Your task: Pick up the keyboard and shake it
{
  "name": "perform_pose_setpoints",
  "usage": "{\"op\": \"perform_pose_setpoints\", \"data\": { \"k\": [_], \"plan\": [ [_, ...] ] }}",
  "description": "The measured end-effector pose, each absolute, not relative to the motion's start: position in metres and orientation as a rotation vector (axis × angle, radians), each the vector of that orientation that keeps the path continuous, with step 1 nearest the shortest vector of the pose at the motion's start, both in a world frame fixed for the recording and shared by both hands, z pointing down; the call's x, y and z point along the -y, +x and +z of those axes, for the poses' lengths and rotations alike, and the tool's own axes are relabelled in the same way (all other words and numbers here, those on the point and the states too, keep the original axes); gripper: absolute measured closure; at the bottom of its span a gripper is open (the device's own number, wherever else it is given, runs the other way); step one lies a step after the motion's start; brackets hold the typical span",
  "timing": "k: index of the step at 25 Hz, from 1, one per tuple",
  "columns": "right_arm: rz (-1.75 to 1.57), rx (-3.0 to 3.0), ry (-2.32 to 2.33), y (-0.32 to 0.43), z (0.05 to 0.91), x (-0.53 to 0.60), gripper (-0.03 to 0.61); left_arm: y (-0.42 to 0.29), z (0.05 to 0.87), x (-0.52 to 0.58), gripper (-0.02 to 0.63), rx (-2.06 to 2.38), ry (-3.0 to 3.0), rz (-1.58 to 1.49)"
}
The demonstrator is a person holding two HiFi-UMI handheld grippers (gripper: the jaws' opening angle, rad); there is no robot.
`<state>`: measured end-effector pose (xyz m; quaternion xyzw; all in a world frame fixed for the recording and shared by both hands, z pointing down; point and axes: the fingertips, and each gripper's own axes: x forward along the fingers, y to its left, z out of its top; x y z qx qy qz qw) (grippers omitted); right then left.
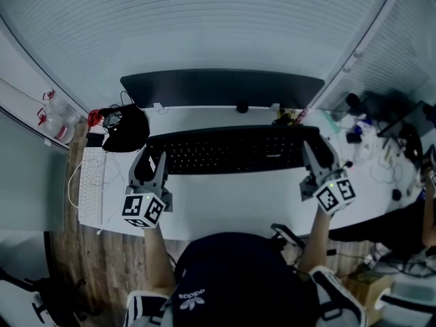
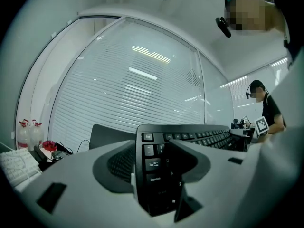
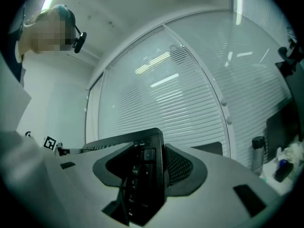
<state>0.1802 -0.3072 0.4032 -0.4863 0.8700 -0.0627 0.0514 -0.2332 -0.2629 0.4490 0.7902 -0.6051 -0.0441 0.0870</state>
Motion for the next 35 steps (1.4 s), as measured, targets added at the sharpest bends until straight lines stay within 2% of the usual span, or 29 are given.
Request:
{"op": "perform_pose_setpoints", "data": {
  "k": [11, 27, 35],
  "plan": [
    [-0.076, -2.618, -1.41, 0.179, 0.364, 0.288, 0.385, -0.236, 0.396, 0.239, 0.408, 1.9, 2.428, -0.201],
    [-0.03, -2.671, -1.404, 0.175, 0.359, 0.269, 0.385, -0.234, 0.413, 0.216, 0.408, 1.892, 2.37, -0.239],
    [0.065, -2.752, -1.396, 0.162, 0.337, 0.287, 0.385, -0.235, 0.444, 0.211, 0.408, 1.863, 2.24, -0.367]
  ]
}}
